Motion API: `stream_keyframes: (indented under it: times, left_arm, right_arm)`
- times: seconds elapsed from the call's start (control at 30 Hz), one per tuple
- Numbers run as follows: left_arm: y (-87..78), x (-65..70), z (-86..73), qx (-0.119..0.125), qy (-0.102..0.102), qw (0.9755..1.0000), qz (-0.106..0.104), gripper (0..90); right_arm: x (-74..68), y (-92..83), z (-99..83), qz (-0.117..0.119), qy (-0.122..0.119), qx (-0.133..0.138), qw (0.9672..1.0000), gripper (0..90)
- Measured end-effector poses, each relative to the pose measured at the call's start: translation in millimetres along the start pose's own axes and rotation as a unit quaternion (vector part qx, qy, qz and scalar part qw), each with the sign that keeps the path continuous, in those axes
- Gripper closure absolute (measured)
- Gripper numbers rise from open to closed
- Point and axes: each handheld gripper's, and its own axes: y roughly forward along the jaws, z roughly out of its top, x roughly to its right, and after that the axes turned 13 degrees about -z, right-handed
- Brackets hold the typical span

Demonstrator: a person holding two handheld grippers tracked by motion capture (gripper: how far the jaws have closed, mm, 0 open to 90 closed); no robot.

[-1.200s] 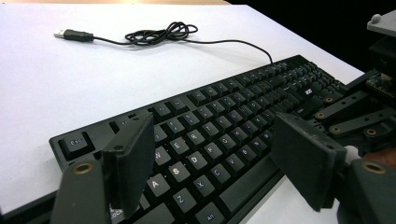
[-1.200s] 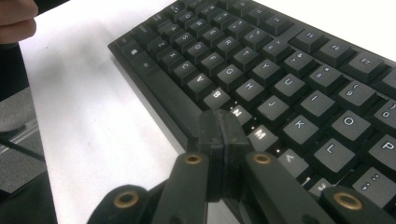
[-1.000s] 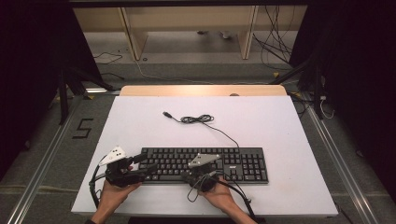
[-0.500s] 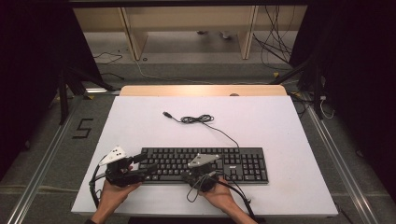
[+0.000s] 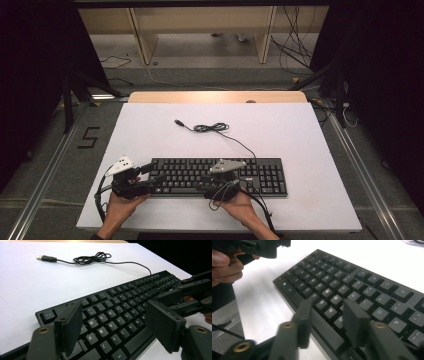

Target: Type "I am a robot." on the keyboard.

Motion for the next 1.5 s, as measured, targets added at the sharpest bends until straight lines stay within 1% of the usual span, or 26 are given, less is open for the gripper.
stream_keyframes:
  times: [0.07,0.2,0.37,0.53,0.57,0.7,0.8,0.93,1.17,1.5]
  left_arm:
    - [0.2,-1.4,-0.3,-0.004,-0.003,0.9999,0.009,31.6]
    - [1.1,-4.1,-0.7,-0.010,-0.009,0.9997,0.018,37.9]
    - [5.6,-7.9,-2.6,-0.032,-0.015,0.9989,0.032,51.6]
    - [10.7,-11.3,-4.1,-0.052,-0.019,0.9977,0.039,64.9]
    - [11.7,-12.2,-4.4,-0.059,-0.017,0.9973,0.039,67.6]
    - [15.3,-13.9,-5.5,-0.073,-0.018,0.9963,0.041,76.9]
    - [17.4,-14.4,-6.3,-0.079,-0.017,0.9959,0.040,81.0]
    - [20.1,-14.8,-7.1,-0.090,-0.016,0.9950,0.040,85.1]
    - [22.5,-15.7,-7.5,-0.096,-0.017,0.9942,0.045,88.5]
    - [24.4,-16.8,-8.0,-0.104,-0.017,0.9933,0.048,88.8]
  right_arm:
    - [0.6,-1.5,0.7,-0.005,0.003,0.000,1.0000,50.1]
    - [2.0,-5.0,1.2,-0.006,0.007,0.006,0.9999,43.5]
    - [3.5,-9.4,1.7,-0.005,0.008,0.014,0.9999,40.1]
    - [5.1,-13.1,2.0,-0.005,0.008,0.017,0.9998,37.5]
    - [5.3,-13.7,2.0,-0.006,0.007,0.019,0.9998,36.7]
    - [6.0,-15.9,2.1,-0.008,0.010,0.023,0.9996,35.0]
    - [6.2,-17.3,2.1,-0.008,0.010,0.025,0.9996,34.6]
    - [5.5,-17.9,1.9,-0.008,0.007,0.026,0.9996,34.3]
    - [5.5,-18.7,1.3,-0.010,0.006,0.026,0.9996,34.0]
    - [7.1,-22.5,-0.8,-0.012,0.006,0.028,0.9995,33.3]
